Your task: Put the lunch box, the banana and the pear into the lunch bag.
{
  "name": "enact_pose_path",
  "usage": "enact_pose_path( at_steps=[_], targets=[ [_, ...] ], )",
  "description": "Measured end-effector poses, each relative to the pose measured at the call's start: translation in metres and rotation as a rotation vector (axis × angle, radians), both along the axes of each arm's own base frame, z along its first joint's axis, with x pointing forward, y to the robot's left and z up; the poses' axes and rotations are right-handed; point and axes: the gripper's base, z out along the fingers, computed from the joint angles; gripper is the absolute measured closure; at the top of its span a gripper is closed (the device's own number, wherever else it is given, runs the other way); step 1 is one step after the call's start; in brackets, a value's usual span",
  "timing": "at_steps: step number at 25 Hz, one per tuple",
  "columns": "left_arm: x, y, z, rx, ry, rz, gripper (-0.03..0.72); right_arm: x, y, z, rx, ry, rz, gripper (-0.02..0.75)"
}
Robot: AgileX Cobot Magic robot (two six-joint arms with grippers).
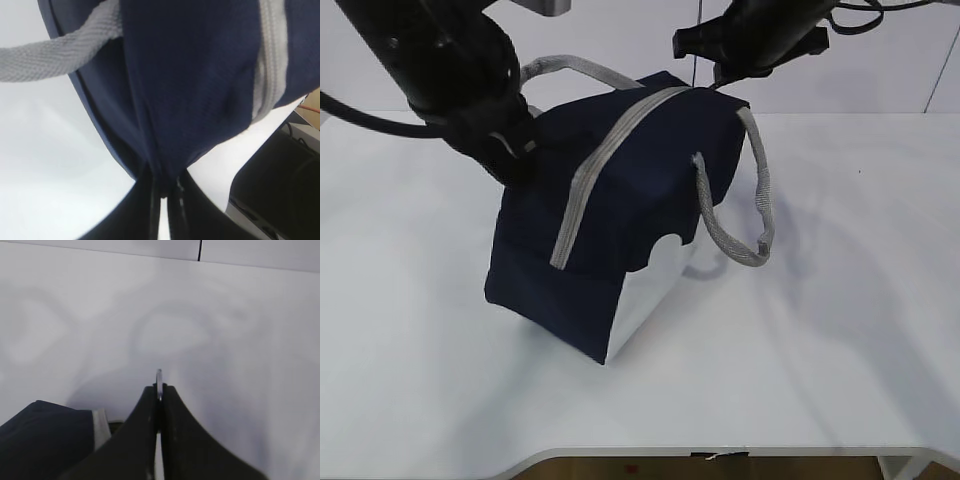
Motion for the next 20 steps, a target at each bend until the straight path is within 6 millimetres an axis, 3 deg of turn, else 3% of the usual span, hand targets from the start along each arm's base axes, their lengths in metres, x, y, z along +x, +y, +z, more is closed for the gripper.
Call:
enact_pose_path(
  at_steps=[8,10,13,16,18,20],
  targets=[
    [-0.004,0.003,0.001,0.017,0.027,-0.003,0.687,-0.003,0.005,0.017,0.095,0.06,0.024,0.731],
    [-0.005,0.002,0.001,0.013,0.035,-0.002,0.653,-0.005,0.007,0.023,0.109,0.075,0.038,0.731],
    [-0.006,0.002,0.002,-0.002,0.039,-0.002,0.503,-0.007,0.009,0.03,0.12,0.098,0.062,0.731],
    [-0.006,0.001,0.003,-0.008,0.035,0.003,0.296,-0.01,0.012,0.038,0.142,0.113,0.088,0.731],
    [-0.006,0.001,0.003,-0.01,0.035,0.007,0.211,-0.012,0.014,0.043,0.16,0.121,0.109,0.731],
    [-0.005,0.001,0.003,-0.007,0.033,0.008,0.171,-0.014,0.016,0.048,0.174,0.135,0.132,0.731]
  ],
)
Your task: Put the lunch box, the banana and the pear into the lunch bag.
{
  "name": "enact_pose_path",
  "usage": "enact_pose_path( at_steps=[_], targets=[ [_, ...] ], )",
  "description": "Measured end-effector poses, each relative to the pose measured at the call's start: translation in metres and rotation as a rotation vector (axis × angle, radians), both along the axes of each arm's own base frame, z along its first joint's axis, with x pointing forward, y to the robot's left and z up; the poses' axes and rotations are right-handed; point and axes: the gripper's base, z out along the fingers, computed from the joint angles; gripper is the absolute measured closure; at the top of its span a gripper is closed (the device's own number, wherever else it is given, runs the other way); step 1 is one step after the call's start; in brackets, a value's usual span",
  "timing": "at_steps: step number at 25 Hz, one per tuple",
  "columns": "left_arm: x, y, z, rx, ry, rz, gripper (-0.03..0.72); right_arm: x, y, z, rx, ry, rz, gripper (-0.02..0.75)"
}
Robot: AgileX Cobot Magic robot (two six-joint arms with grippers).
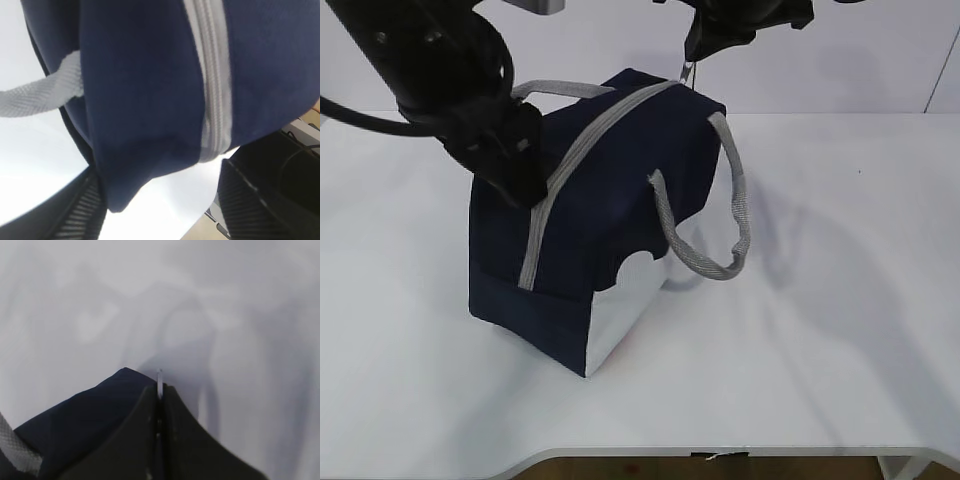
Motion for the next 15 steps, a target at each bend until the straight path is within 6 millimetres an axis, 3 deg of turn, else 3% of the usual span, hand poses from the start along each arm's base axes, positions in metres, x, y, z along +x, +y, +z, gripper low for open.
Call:
enact_pose_path(
  at_steps=[4,10,15],
  targets=[
    [0.003,0.001,0.013,-0.002,-0.037,0.011,0.151,-0.003,0.003,0.005,0.025,0.013,0.034,0.731],
    [0.007,0.001,0.051,-0.047,-0.159,0.016,0.151,-0.004,0.004,0.006,0.028,0.02,0.052,0.731],
    [0.016,0.006,0.063,-0.09,-0.222,0.047,0.15,-0.005,0.006,0.006,0.043,0.025,0.069,0.731]
  ],
)
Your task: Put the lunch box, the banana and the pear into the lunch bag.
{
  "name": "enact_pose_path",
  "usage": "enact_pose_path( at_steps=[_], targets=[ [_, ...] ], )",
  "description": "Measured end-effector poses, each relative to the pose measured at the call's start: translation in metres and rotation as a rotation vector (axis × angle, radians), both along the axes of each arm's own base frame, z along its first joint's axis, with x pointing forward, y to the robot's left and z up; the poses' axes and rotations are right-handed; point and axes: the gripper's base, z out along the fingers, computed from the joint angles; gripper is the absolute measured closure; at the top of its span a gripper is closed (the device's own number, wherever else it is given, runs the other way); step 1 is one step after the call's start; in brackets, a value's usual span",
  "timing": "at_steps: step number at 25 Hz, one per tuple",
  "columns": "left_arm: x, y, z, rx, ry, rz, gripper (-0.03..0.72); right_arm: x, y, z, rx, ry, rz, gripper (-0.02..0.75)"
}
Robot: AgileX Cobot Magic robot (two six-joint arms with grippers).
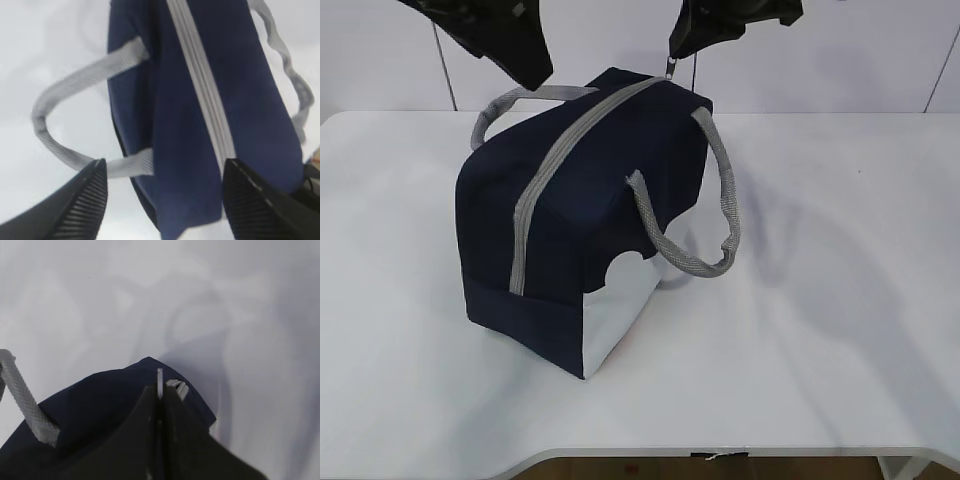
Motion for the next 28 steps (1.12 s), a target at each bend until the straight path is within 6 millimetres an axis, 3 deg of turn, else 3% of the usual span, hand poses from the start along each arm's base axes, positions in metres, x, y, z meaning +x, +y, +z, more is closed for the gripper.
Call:
enact_pose_path(
  at_steps=[5,10,20,28],
  targets=[
    [0.016,0.01,-0.001,-0.075,-0.002,0.053,0.151,0.0,0.001,0.0,0.002,0.0,0.009,0.731],
    [0.029,0.0,-0.022,-0.097,0.067,0.045,0.177,0.0,0.001,0.0,0.005,0.001,0.01,0.731],
    [0.042,-0.009,-0.043,-0.094,0.098,0.039,0.214,-0.001,0.001,0.0,0.006,0.001,0.012,0.731],
    [0.046,-0.014,-0.052,-0.102,0.125,0.033,0.3,-0.001,0.001,0.0,0.006,0.001,0.012,0.731]
  ],
)
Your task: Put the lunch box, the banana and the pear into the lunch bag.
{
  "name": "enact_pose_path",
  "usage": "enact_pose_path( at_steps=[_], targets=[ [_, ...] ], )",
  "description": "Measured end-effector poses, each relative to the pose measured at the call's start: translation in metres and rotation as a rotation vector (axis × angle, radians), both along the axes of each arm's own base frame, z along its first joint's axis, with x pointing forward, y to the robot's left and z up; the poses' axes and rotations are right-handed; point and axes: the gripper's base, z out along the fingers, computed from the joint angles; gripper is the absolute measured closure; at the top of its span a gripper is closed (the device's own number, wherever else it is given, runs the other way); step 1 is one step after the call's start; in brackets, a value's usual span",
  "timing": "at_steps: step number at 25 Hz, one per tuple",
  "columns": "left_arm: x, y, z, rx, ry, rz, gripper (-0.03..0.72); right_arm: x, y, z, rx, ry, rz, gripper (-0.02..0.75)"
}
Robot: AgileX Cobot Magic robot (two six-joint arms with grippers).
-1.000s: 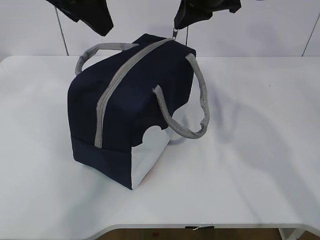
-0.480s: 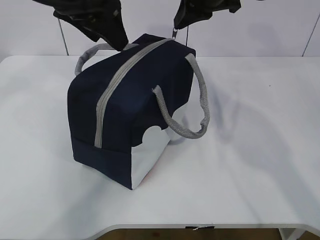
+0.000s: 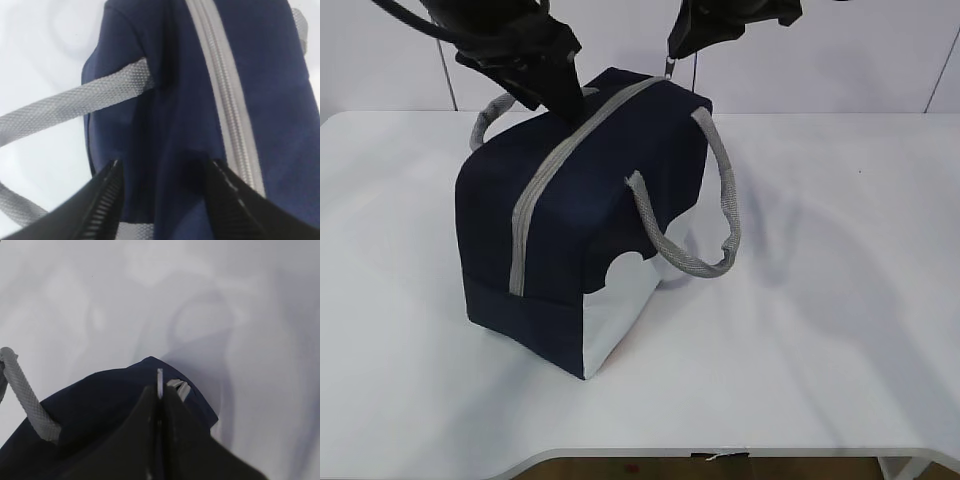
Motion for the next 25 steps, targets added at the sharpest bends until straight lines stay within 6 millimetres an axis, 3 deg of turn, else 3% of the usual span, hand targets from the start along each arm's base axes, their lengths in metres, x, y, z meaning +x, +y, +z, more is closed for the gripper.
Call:
enact_pose_path(
  at_steps=[5,12,18,25],
  targets=[
    [0.002,-0.002,-0.012,0.02,0.058,-0.008,0.398,0.0,0.0,0.0,-0.002,-0.002,0.003,0.731],
    [0.004,-0.006,-0.023,0.027,0.105,-0.013,0.435,0.0,0.0,0.0,-0.005,-0.004,0.006,0.731],
    [0.005,-0.005,-0.023,0.04,0.096,-0.019,0.664,0.0,0.0,0.0,-0.008,-0.005,0.007,0.731],
    [0.006,-0.004,-0.021,0.05,0.063,-0.031,0.687,0.007,0.001,-0.01,-0.023,-0.013,0.005,0.73]
  ],
)
